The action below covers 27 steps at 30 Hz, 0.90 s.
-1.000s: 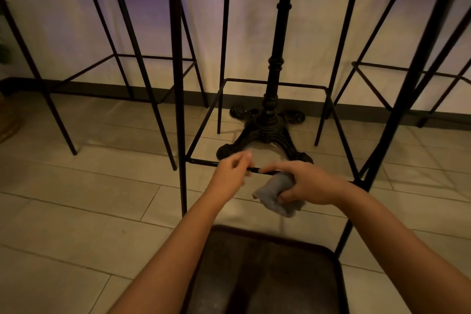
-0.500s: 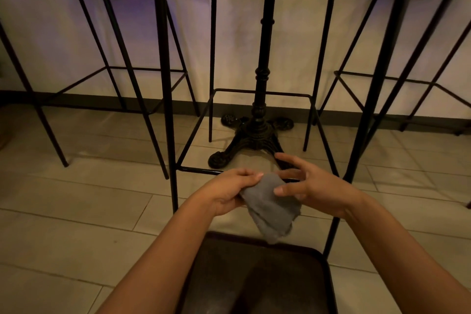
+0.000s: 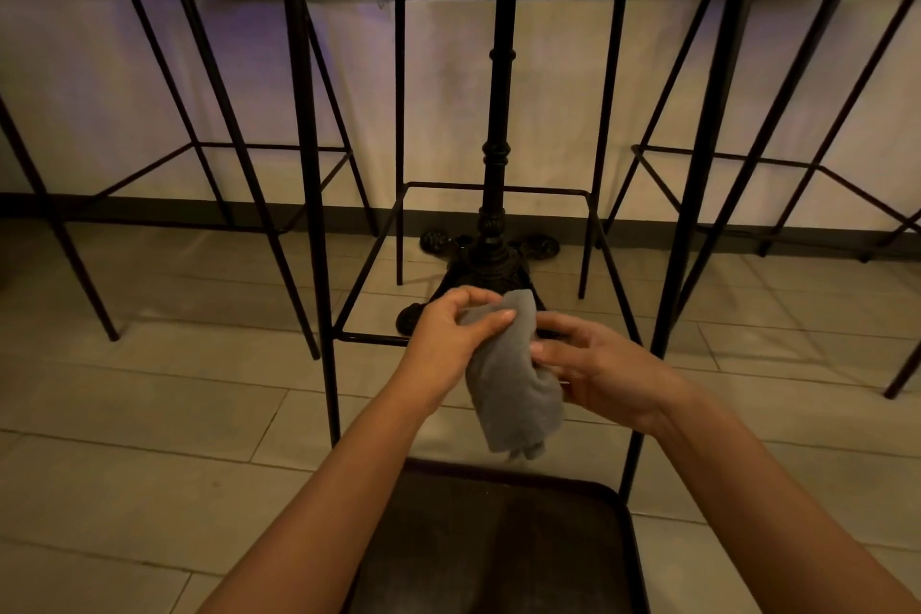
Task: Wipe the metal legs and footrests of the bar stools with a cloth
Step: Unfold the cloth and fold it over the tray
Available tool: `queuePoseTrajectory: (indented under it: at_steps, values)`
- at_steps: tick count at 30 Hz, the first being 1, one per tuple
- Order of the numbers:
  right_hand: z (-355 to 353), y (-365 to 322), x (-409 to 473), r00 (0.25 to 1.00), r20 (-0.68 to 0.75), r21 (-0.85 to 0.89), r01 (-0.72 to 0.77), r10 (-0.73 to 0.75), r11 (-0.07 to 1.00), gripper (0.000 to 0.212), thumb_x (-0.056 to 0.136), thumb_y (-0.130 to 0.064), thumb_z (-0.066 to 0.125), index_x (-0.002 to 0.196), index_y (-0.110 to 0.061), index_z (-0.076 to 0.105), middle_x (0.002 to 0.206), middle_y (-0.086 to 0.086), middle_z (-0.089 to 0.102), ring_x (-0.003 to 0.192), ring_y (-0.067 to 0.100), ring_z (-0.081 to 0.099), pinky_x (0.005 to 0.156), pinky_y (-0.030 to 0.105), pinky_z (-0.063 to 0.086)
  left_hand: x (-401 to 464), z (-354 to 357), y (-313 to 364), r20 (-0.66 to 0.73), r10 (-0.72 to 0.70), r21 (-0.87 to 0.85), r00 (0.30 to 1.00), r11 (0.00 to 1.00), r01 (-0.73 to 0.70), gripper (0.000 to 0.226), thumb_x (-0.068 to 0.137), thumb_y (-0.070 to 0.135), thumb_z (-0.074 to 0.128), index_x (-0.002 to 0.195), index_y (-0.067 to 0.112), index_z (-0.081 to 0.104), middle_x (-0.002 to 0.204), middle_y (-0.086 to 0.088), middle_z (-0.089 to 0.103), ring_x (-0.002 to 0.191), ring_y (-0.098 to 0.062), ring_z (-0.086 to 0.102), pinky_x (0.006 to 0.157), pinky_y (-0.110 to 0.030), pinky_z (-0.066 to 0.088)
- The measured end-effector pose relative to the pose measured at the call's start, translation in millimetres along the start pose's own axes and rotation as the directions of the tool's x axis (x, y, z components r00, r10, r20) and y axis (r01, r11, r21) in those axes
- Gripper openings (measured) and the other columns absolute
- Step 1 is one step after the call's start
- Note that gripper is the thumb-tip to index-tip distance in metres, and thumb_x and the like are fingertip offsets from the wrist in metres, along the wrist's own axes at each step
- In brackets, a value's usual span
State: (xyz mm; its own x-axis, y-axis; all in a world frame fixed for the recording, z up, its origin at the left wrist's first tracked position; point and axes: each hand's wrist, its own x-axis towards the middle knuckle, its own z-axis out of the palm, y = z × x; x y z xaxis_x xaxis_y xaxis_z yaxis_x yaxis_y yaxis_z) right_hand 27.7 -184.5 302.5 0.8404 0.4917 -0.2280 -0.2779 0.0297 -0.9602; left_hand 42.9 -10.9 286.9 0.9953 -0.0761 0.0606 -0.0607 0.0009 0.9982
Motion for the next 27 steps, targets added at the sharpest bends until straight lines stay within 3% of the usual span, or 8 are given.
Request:
queuePoseTrajectory:
  at_steps: [2, 5, 10, 14, 16, 20, 24, 27]
  values:
    - [1.3, 1.7, 0.6, 0.999, -0.011, -0.030, 0.045, -0.045, 0.999, 0.059, 0.074, -0.013, 0.068, 0.128, -0.027, 0.048, 0.111, 0.020, 0.062, 0.096, 0.035, 0.060, 0.085, 0.042, 0.049, -2.8, 2.8, 0.9, 0.035, 0.039, 0.028, 0.999, 0.999, -0.040, 0.009, 0.081, 0.013, 0.066, 0.082, 0.021, 0.064, 0.109, -0.012, 0.060, 0.106, -0.026, 0.058, 0.093, -0.041, 0.048]
    - [3.3, 0.6, -0.6, 0.991, -0.044, -0.111, 0.117, -0.123, 0.987, 0.067, 0.070, -0.016, 0.074, 0.126, -0.040, 0.045, 0.092, 0.008, 0.064, 0.072, 0.020, 0.055, 0.065, 0.033, 0.047, -5.0, 1.5, 5.1, 0.058, 0.117, 0.079, 0.991, 0.989, -0.122, 0.017, 0.081, 0.010, 0.065, 0.077, 0.026, 0.064, 0.107, -0.006, 0.055, 0.104, -0.020, 0.055, 0.091, -0.035, 0.046]
    - [-0.5, -12.3, -2.4, 0.954, -0.107, -0.468, 0.199, -0.279, 0.861, 0.020, 0.078, -0.026, 0.068, 0.096, -0.023, 0.059, 0.096, 0.005, 0.060, 0.071, 0.011, 0.054, 0.059, 0.020, 0.045, -9.7, -9.8, 19.0, 0.085, 0.136, 0.102, 0.987, 0.984, -0.144, 0.013, 0.085, 0.015, 0.061, 0.079, 0.027, 0.061, 0.089, 0.000, 0.058, 0.087, -0.017, 0.053, 0.072, -0.032, 0.046]
    - [-9.9, -23.8, -4.5, 0.935, -0.116, -0.684, 0.170, -0.336, 0.709, 0.012, 0.078, -0.027, 0.069, 0.084, -0.024, 0.060, 0.109, -0.007, 0.047, 0.093, 0.001, 0.048, 0.064, 0.005, 0.042, -12.5, -16.6, 29.7, 0.095, 0.152, 0.173, 0.984, 0.971, -0.167, 0.008, 0.087, 0.017, 0.058, 0.082, 0.024, 0.058, 0.091, 0.005, 0.056, 0.088, -0.010, 0.052, 0.071, -0.026, 0.043]
    - [-13.5, -28.7, -4.7, 0.946, -0.101, -0.680, 0.161, -0.309, 0.716, 0.014, 0.078, -0.027, 0.069, 0.085, -0.021, 0.059, 0.113, -0.017, 0.048, 0.101, -0.001, 0.048, 0.067, 0.008, 0.045, -12.8, -17.3, 34.0, 0.093, 0.186, 0.267, 0.978, 0.942, -0.204, 0.005, 0.089, 0.021, 0.054, 0.085, 0.023, 0.056, 0.091, 0.008, 0.054, 0.086, -0.002, 0.050, 0.069, -0.023, 0.041]
    - [-15.7, -32.3, -8.5, 0.963, -0.087, -0.566, 0.164, -0.256, 0.808, 0.021, 0.080, -0.020, 0.066, 0.095, -0.013, 0.052, 0.090, -0.004, 0.064, 0.085, 0.006, 0.065, 0.069, 0.023, 0.055, -12.4, -16.3, 35.1, 0.072, 0.254, 0.320, 0.965, 0.910, -0.263, 0.009, 0.093, 0.022, 0.048, 0.087, 0.026, 0.052, 0.085, 0.009, 0.049, 0.070, 0.014, 0.047, 0.059, -0.006, 0.041]
    - [-14.5, -27.5, -13.7, 0.979, -0.058, -0.427, 0.153, -0.196, 0.891, 0.035, 0.076, -0.022, 0.067, 0.109, -0.022, 0.056, 0.099, -0.006, 0.064, 0.088, 0.003, 0.064, 0.069, 0.019, 0.054, -12.3, -16.3, 29.8, 0.033, 0.235, 0.286, 0.971, 0.929, -0.235, 0.004, 0.092, 0.027, 0.048, 0.090, 0.029, 0.050, 0.091, 0.007, 0.049, 0.082, 0.001, 0.051, 0.062, -0.012, 0.043]
    - [-16.3, -22.2, -13.9, 0.985, -0.067, -0.303, 0.132, -0.159, 0.944, 0.035, 0.075, -0.024, 0.067, 0.109, -0.018, 0.062, 0.101, 0.000, 0.067, 0.092, 0.013, 0.066, 0.072, 0.024, 0.054, -13.1, -21.7, 24.0, 0.011, 0.059, 0.077, 0.998, 0.995, -0.060, 0.019, 0.082, 0.034, 0.058, 0.100, 0.029, 0.053, 0.111, -0.005, 0.054, 0.097, -0.022, 0.057, 0.069, -0.028, 0.048]
